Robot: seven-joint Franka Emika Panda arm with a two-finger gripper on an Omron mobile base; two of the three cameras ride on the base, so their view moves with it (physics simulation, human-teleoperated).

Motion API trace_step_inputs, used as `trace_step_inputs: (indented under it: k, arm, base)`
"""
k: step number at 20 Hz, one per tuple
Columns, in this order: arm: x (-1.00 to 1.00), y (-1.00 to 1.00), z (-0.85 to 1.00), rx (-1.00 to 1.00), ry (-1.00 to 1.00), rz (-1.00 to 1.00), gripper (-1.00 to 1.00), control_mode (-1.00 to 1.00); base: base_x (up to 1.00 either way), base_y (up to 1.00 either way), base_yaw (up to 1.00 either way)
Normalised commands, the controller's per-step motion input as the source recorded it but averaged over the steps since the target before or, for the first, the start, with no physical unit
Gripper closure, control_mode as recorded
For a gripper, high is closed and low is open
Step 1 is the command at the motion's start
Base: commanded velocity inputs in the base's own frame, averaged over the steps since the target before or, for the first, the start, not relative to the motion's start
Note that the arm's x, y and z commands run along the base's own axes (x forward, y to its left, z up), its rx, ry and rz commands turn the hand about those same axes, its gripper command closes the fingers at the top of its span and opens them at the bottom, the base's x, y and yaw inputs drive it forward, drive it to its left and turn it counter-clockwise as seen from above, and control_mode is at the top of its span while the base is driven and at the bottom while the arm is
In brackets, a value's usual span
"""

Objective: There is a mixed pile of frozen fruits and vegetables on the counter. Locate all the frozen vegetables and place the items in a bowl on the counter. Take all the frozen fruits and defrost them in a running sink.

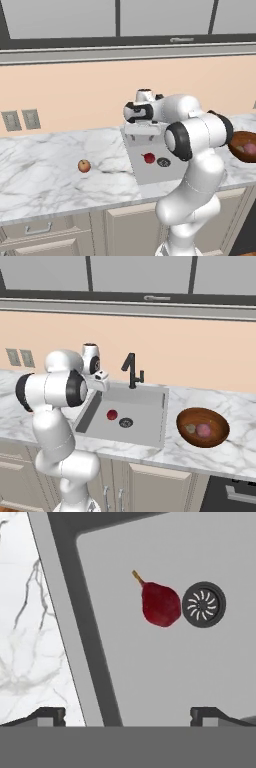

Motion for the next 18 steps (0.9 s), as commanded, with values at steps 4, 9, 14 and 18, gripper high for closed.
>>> trace_step_inputs:
  k: [4, 9, 14, 18]
  arm:
    - [-0.28, 0.37, 0.22, 0.00, -0.03, 0.07, -1.00, -1.00]
    - [-0.33, 0.39, 0.13, 0.00, -0.04, 0.07, -1.00, -1.00]
    - [-0.33, 0.42, 0.10, 0.00, -0.03, 0.07, -1.00, -1.00]
    - [-0.28, 0.39, 0.16, 0.01, 0.01, 0.05, -1.00, -1.00]
  base:
    - [0.00, 0.00, 0.00]
    - [0.00, 0.00, 0.00]
    - [0.00, 0.00, 0.00]
    - [0.00, 0.00, 0.00]
